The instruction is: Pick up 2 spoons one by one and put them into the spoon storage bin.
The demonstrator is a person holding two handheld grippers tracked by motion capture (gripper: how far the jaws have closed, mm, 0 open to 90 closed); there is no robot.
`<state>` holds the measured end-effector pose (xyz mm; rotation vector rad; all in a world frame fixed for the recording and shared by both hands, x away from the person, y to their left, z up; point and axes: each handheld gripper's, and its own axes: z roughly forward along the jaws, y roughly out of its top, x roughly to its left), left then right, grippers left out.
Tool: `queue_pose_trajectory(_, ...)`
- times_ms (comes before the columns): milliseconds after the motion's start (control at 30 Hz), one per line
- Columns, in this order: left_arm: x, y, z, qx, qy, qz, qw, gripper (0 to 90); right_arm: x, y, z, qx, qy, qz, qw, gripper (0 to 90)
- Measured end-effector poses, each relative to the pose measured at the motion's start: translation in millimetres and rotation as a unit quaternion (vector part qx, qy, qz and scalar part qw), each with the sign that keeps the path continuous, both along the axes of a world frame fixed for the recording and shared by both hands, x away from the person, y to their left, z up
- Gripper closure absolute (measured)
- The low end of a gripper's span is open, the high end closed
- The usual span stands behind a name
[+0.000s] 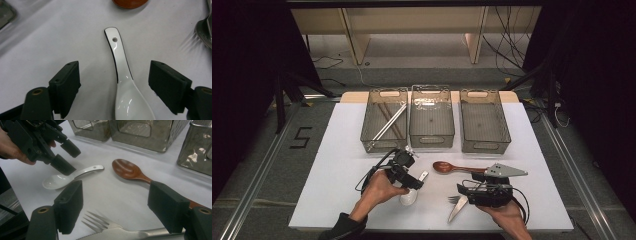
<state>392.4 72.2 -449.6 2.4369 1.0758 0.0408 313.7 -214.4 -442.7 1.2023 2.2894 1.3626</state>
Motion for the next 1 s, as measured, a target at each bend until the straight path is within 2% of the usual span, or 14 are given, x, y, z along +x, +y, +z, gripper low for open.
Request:
queue_pose_trajectory(300, -0.1, -0.5, -4.5, -0.001, 0.011, 0.001, 0.9999, 35.7, -0.4, 1.5, 0.3, -0.002, -0.001, 0.003, 1.0, 29.3)
queue_pose_trajectory(600, 0.7, -4.0, -9.6, -0.012, 0.022, -0.002, 0.9997, 45.9, -1.2, 2.6, 0.7, -0.004, -0.001, 0.004, 1.0, 29.3)
queue_pose_trajectory(800, -0.7, -10.9, -15.1, -0.005, 0.028, -0.017, 0.9994, 55.8, -1.1, 3.8, -0.1, -0.006, -0.002, 0.006, 1.0, 29.4)
queue_pose_trajectory(900, -2.1, -13.5, -15.7, 0.01, 0.017, -0.018, 0.9996, 62.5, -1.5, 4.2, 0.5, -0.007, -0.003, 0.006, 1.0, 29.5)
queue_pose_trajectory(1000, -1.8, -13.2, -16.2, 0.007, 0.017, -0.017, 0.9997, 67.1, -1.4, 4.9, 0.3, -0.008, -0.002, 0.006, 0.9999, 29.6)
